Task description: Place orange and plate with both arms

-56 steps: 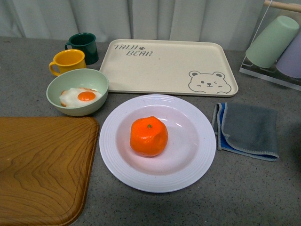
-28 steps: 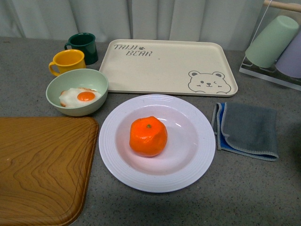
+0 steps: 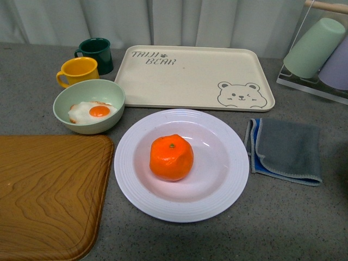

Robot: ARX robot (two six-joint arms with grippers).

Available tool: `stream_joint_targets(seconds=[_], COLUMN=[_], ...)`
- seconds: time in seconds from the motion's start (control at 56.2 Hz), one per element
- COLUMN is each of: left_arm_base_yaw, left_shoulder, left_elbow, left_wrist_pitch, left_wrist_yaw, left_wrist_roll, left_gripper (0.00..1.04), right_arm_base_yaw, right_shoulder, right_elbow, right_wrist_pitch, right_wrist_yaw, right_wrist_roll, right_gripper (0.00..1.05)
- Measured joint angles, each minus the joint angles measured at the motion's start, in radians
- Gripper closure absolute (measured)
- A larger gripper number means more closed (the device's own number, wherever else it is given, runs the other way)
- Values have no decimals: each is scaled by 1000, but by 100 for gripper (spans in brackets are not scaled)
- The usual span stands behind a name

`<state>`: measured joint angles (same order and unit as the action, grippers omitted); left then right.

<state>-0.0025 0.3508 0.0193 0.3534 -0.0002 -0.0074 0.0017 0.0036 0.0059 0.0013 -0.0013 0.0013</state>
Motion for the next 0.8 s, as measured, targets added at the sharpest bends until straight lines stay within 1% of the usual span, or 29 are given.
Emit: stream_joint_targets(seconds=[0.516, 0.534, 0.569, 0.605, 0.801], left_arm_base_yaw=[0, 0, 0, 0, 0], left_shoulder=[-179, -202, -270, -305, -345], left_elbow=[0, 0, 0, 0, 0], left_wrist_pitch=[-178, -202, -302, -337, -351], left_wrist_yaw=[0, 0, 0, 0, 0], left_wrist_roll=[0, 0, 0, 0, -1], left_gripper=[101, 101, 101, 101, 101], right_arm_base_yaw=[0, 0, 0, 0, 0], right_shoulder=[0, 0, 0, 0, 0], right_elbow=[0, 0, 0, 0, 0], right_wrist_pitch=[0, 0, 0, 0, 0], right_wrist_yaw=[0, 0, 0, 0, 0], right_wrist_roll=[0, 0, 0, 0, 0], right_gripper=[9, 9, 9, 9, 9])
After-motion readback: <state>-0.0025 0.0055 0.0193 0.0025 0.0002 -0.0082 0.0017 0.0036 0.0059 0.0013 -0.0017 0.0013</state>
